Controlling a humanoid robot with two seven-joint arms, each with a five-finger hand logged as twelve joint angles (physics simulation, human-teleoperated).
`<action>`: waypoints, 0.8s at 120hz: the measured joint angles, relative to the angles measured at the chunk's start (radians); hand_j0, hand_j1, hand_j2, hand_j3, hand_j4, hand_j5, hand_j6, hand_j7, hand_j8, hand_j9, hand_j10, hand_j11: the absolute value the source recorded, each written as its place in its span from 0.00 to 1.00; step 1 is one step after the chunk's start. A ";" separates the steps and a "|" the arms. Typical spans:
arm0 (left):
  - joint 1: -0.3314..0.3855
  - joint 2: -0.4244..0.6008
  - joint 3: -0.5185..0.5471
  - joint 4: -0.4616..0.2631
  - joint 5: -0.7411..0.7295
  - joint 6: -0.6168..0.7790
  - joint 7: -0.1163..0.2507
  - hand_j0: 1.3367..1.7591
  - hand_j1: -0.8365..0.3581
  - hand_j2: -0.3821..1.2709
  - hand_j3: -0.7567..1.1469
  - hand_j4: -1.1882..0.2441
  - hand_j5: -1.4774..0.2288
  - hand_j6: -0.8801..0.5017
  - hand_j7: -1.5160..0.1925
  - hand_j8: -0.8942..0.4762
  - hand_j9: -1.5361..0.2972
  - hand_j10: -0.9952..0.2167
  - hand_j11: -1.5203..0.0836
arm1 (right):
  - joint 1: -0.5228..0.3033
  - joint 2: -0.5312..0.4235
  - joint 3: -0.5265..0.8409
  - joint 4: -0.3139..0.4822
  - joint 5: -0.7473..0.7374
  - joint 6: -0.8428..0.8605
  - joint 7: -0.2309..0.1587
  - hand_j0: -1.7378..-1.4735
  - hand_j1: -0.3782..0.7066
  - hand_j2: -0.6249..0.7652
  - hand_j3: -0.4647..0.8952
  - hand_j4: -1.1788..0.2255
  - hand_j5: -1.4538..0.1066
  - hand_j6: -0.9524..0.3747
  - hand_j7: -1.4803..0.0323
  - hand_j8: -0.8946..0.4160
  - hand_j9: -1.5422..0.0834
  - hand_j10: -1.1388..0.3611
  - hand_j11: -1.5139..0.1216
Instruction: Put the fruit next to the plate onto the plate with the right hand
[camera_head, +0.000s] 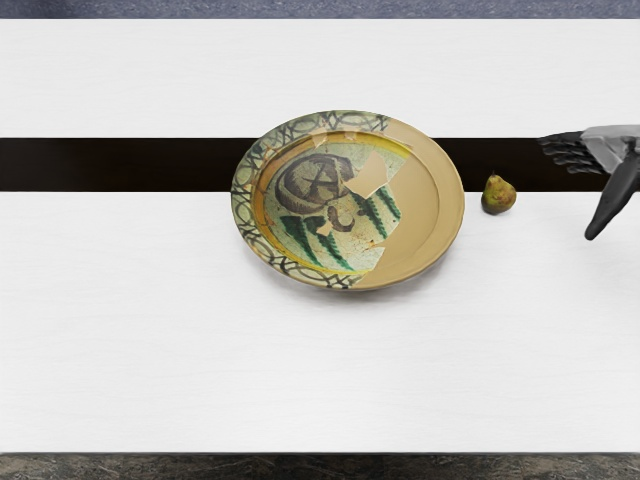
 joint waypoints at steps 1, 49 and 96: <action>0.000 0.000 0.000 0.000 0.000 0.000 0.000 0.76 0.98 0.23 0.40 0.82 0.85 0.63 0.88 0.64 0.83 0.81 0.94 | 0.000 0.000 0.000 0.001 0.000 0.000 0.000 0.30 0.03 0.45 0.34 0.84 0.93 0.71 0.98 0.68 0.95 0.76 0.93; 0.000 0.000 0.000 0.000 0.000 0.000 0.000 0.76 0.98 0.23 0.40 0.82 0.85 0.63 0.88 0.64 0.83 0.81 0.94 | 0.057 0.092 -0.004 0.038 -0.009 -0.020 -0.213 0.30 0.03 0.45 0.34 0.84 0.93 0.71 0.98 0.68 0.95 0.76 0.93; 0.000 0.000 0.000 0.000 0.000 0.000 0.000 0.76 0.98 0.23 0.40 0.82 0.85 0.63 0.88 0.64 0.83 0.81 0.94 | 0.158 0.311 -0.015 0.040 -0.194 -0.276 -0.421 0.30 0.03 0.45 0.34 0.84 0.93 0.71 0.98 0.68 0.95 0.76 0.93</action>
